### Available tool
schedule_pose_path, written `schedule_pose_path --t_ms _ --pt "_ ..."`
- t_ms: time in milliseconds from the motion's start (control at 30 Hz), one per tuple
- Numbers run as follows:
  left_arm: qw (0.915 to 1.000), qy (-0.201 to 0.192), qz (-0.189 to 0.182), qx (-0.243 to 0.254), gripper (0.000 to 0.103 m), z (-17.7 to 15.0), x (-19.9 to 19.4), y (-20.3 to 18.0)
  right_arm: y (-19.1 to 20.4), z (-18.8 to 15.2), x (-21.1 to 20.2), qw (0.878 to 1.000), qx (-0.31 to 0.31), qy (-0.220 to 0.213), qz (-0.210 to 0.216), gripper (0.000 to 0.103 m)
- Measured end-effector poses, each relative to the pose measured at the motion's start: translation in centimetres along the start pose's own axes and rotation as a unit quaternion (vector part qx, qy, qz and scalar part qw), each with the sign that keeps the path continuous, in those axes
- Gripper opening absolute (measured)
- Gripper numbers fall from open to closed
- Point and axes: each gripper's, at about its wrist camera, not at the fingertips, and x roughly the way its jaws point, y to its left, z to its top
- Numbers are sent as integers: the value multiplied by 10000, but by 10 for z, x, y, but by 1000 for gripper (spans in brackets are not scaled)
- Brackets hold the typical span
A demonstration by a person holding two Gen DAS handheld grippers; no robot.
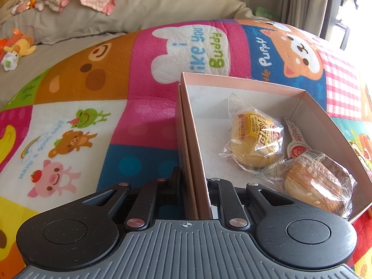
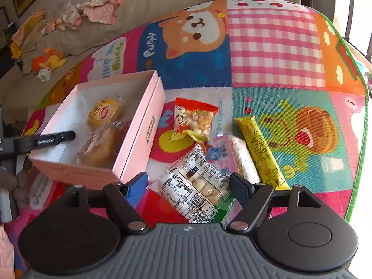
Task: Organize objects
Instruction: 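Move the right gripper toward the white snack packet with green strip, then grasp the white snack packet with the right gripper and lift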
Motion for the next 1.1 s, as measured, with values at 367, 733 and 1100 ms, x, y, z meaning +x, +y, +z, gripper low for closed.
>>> schedule_pose_path --t_ms 367,733,1100 --pt "10000 -5 18 19 15 0 0 0 42 -77 -12 9956 -865 313 152 84" --pt "10000 -6 17 16 15 0 0 0 22 -91 -27 9930 -872 238 -766 101" --pt "10000 -11 26 23 15 -1 0 0 19 -110 -24 9976 169 12 -670 103"
